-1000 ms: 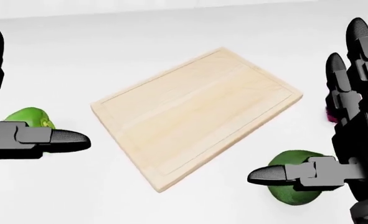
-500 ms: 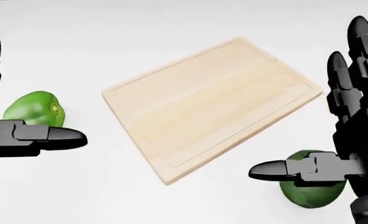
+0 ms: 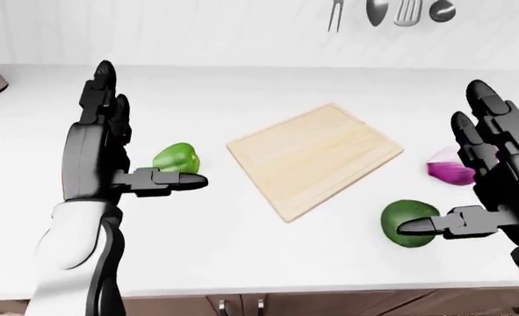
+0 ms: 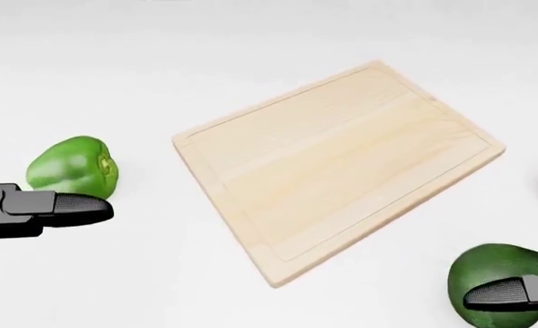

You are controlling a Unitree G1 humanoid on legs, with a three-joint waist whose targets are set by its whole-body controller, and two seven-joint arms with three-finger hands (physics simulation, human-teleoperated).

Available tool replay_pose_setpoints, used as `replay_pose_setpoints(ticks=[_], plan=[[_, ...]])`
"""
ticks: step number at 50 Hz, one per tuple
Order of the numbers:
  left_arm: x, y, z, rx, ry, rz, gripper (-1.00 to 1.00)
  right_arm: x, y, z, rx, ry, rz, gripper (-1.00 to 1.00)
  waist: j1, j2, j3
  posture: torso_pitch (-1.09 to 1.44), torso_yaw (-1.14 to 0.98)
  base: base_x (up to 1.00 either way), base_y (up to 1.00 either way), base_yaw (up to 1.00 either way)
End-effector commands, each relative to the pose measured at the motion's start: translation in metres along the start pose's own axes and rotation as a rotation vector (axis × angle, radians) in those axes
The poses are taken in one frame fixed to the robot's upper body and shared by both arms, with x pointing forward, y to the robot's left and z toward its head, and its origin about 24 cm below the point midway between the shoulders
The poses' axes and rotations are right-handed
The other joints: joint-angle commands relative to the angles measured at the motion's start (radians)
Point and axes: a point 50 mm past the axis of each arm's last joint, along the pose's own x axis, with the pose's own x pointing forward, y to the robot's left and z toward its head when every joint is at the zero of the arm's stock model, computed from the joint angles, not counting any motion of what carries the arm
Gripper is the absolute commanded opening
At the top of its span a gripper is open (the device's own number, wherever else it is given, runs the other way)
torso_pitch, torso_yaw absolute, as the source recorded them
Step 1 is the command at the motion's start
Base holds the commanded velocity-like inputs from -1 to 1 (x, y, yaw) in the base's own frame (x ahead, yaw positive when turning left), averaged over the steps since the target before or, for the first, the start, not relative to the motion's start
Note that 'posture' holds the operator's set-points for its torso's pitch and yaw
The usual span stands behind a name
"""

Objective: Place the avocado, onion, tomato and bell pepper on the cutting board.

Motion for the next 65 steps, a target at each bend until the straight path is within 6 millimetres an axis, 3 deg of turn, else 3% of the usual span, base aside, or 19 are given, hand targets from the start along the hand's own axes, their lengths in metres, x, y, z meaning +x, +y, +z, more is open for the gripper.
replay_pose_setpoints(ticks=[1,26,65], plan=[[0.0,-0.001,0.012,0.008,-0.076,-0.002,1.0,-0.002,-0.004,0.011,-0.035,-0.067,0.002,1.0,0.001,0.001,-0.016,0.0,0.0,0.0,0.0,0.0],[0.003,0.0,0.012,0.005,-0.074,0.003,1.0,-0.021,-0.004,0.0,-0.116,-0.022,0.09,1.0,-0.001,-0.004,-0.008,0.0,0.0,0.0,0.0,0.0],[0.0,0.001,0.01,0.007,-0.073,0.007,1.0,-0.035,0.016,-0.039,-0.089,0.104,0.09,1.0,-0.007,0.02,-0.019,0.0,0.0,0.0,0.0,0.0]])
